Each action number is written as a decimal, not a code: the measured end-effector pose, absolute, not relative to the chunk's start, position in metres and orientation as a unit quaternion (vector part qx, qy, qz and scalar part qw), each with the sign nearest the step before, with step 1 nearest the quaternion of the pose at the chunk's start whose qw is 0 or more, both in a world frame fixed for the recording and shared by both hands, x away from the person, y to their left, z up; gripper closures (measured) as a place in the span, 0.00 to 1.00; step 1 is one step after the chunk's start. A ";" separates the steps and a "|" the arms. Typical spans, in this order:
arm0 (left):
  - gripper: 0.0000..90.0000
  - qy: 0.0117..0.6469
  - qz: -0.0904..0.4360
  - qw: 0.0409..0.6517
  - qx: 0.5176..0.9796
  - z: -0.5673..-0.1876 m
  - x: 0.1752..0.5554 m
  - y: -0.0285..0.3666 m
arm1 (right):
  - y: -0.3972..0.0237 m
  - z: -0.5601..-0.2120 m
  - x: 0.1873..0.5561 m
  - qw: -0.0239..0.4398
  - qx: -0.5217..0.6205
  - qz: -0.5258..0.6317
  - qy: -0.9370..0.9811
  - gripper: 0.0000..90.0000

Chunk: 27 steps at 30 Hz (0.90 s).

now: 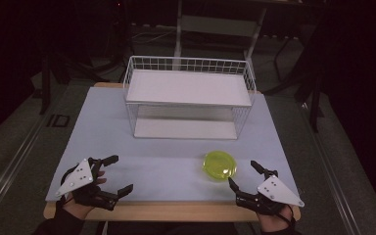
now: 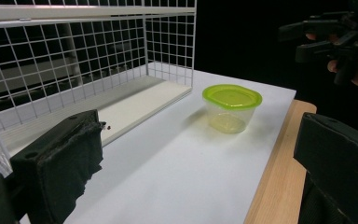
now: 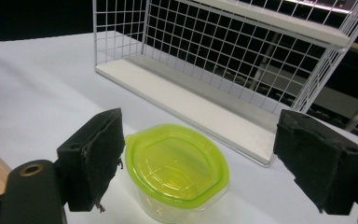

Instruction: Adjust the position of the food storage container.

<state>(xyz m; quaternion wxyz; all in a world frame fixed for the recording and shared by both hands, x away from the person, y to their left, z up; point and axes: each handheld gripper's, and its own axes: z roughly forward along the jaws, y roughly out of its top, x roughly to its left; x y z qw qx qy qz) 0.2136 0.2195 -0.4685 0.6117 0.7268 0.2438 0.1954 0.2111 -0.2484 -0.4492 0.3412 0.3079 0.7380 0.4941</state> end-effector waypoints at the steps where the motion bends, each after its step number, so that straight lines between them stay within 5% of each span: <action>1: 0.02 0.242 0.197 0.612 0.727 -0.468 0.213 0.219 | -0.248 -0.449 0.211 0.338 0.310 0.493 0.740 0.16; 24: 0.02 0.247 0.185 0.624 0.718 -0.467 0.213 0.220 | -0.271 -0.430 0.247 0.275 0.334 0.502 0.748 0.12; 27: 0.02 0.248 0.182 0.625 0.717 -0.468 0.213 0.220 | -0.278 -0.436 0.257 0.283 0.336 0.485 0.757 0.19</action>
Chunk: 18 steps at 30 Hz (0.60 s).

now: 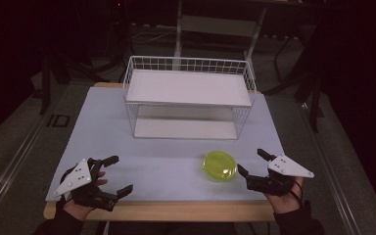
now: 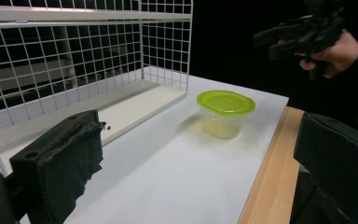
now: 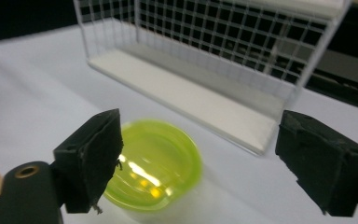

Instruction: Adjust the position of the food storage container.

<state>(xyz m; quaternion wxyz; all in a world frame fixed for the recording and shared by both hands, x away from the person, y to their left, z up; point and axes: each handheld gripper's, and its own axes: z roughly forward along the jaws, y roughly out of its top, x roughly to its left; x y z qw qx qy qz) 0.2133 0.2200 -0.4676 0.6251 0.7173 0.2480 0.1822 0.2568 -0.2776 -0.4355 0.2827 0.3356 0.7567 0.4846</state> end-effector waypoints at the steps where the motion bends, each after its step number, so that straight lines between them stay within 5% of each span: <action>1: 0.02 0.248 0.183 0.625 0.718 -0.468 0.213 0.220 | -0.280 -0.437 0.260 0.281 0.338 0.478 0.760 0.27; 3: 0.02 0.247 0.183 0.624 0.718 -0.468 0.213 0.220 | -0.283 -0.439 0.262 0.279 0.341 0.475 0.762 0.29; 4: 0.02 0.246 0.183 0.625 0.718 -0.467 0.213 0.220 | -0.289 -0.445 0.269 0.270 0.350 0.465 0.767 0.43; 12: 0.02 0.246 0.180 0.625 0.718 -0.468 0.214 0.219 | -0.301 -0.471 0.285 0.238 0.371 0.435 0.785 0.68; 18: 0.02 0.247 0.181 0.625 0.718 -0.467 0.213 0.220 | -0.298 -0.493 0.299 0.195 0.385 0.398 0.810 0.99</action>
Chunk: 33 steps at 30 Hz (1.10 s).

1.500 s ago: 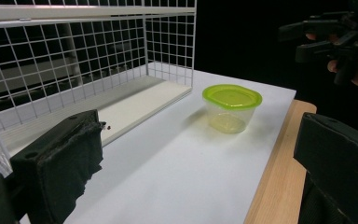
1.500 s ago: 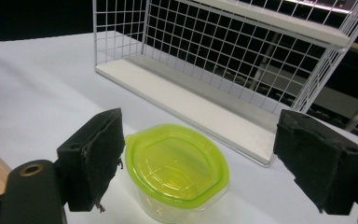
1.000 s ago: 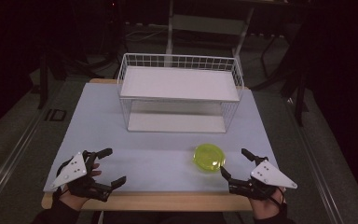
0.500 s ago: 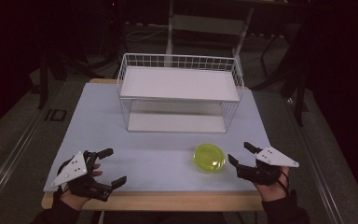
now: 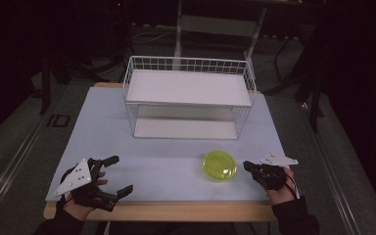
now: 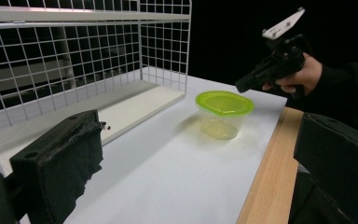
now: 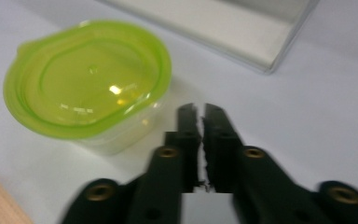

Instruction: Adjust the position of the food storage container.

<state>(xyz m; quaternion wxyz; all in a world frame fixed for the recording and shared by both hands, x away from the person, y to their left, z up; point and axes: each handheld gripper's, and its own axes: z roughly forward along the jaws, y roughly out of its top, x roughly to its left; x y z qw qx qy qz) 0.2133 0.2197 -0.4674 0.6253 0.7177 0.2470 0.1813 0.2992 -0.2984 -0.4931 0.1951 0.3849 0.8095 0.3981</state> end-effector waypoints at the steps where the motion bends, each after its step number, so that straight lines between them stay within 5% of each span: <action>1: 0.02 0.247 0.181 0.625 0.718 -0.467 0.213 0.220 | -0.298 -0.493 0.299 0.195 0.385 0.398 0.810 0.99; 17: 0.02 0.245 0.182 0.624 0.720 -0.467 0.213 0.218 | -0.272 -0.521 0.331 0.109 0.395 0.361 0.838 1.00; 33: 0.02 0.242 0.184 0.623 0.720 -0.467 0.212 0.219 | -0.244 -0.519 0.341 0.104 0.387 0.362 0.841 1.00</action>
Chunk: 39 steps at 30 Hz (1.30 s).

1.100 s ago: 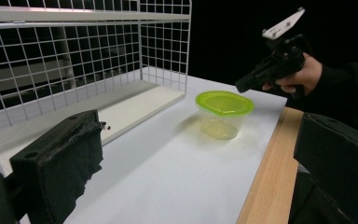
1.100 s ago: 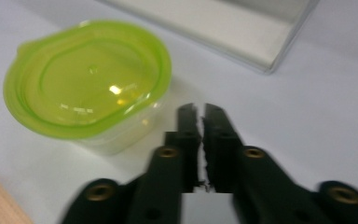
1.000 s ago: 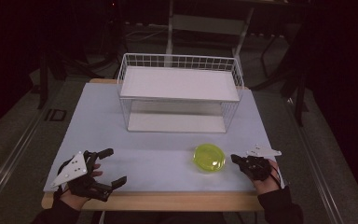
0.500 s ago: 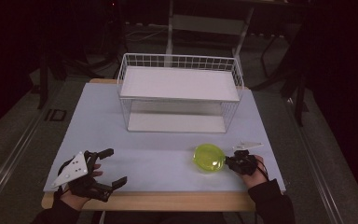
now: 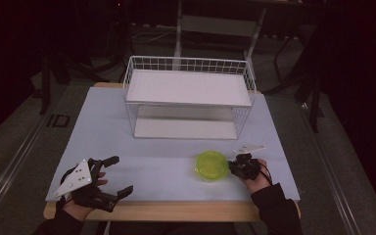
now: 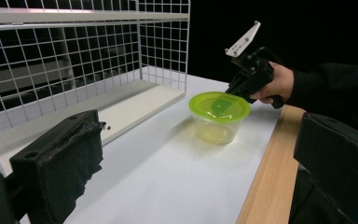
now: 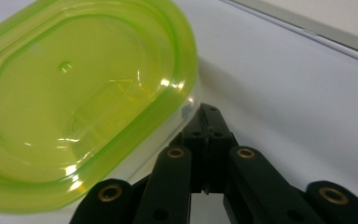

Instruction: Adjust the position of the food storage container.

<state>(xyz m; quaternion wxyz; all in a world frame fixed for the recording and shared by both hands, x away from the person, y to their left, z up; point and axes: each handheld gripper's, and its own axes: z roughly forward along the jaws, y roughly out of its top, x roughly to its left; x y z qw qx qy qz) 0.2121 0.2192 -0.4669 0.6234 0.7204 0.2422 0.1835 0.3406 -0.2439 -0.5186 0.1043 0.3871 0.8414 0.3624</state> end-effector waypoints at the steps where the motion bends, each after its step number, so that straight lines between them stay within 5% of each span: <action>1: 0.02 0.242 0.183 0.623 0.721 -0.467 0.212 0.219 | -0.247 -0.518 0.340 0.105 0.390 0.365 0.839 1.00; 10: 0.02 0.242 0.183 0.622 0.722 -0.467 0.212 0.219 | -0.255 -0.517 0.329 0.087 0.399 0.374 0.833 1.00; 39: 0.02 0.239 0.180 0.620 0.725 -0.467 0.212 0.218 | -0.174 -0.526 0.327 0.022 0.341 0.370 0.864 1.00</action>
